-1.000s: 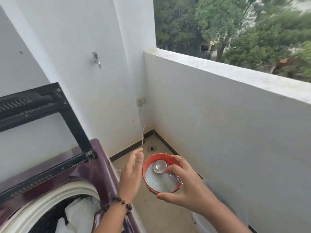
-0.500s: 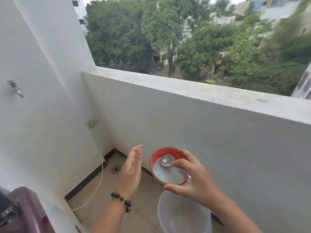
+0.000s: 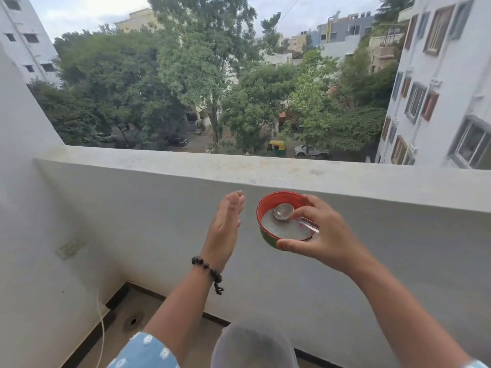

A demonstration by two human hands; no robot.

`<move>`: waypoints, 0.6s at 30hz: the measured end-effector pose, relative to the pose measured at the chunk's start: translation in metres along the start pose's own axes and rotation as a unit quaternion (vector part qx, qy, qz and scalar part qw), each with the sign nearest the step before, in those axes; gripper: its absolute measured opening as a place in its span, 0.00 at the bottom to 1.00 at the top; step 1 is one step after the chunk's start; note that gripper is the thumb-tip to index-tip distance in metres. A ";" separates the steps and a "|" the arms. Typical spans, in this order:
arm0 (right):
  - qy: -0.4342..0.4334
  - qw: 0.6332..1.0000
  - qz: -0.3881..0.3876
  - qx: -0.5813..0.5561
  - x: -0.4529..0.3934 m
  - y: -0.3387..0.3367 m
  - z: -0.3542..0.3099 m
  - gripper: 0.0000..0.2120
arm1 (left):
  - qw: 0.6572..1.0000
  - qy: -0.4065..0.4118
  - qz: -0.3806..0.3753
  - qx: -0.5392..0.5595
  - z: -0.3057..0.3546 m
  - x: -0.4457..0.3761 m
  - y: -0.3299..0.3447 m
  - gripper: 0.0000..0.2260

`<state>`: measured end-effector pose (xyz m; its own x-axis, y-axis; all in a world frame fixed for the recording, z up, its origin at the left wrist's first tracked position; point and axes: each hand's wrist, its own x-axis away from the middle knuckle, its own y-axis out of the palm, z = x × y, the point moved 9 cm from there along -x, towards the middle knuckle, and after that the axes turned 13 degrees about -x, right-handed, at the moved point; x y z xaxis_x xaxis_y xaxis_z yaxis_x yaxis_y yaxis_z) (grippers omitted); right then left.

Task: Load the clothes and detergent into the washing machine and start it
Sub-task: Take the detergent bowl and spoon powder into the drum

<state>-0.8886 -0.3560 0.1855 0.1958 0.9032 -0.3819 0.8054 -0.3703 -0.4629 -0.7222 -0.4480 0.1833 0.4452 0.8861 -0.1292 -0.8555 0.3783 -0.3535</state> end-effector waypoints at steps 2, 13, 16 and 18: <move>0.007 1.000 0.015 0.002 -0.011 -0.018 0.006 0.27 | 1.000 -0.001 -0.004 0.003 0.012 -0.013 0.010 0.30; 0.043 0.996 0.055 0.049 -0.074 -0.075 0.034 0.17 | 0.998 -0.016 -0.054 0.037 0.044 -0.058 0.051 0.25; 0.061 0.995 0.045 0.069 -0.090 -0.077 0.048 0.18 | 0.998 -0.016 -0.046 0.042 0.054 -0.070 0.050 0.26; 0.069 0.994 0.037 0.079 -0.099 -0.077 0.054 0.18 | 0.998 -0.013 -0.047 0.040 0.057 -0.075 0.051 0.27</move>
<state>-0.9997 -0.4286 0.2158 0.3344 0.8893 -0.3119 0.6902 -0.4564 -0.5615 -0.8141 -0.4802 0.2278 0.5179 0.8522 -0.0741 -0.8293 0.4790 -0.2879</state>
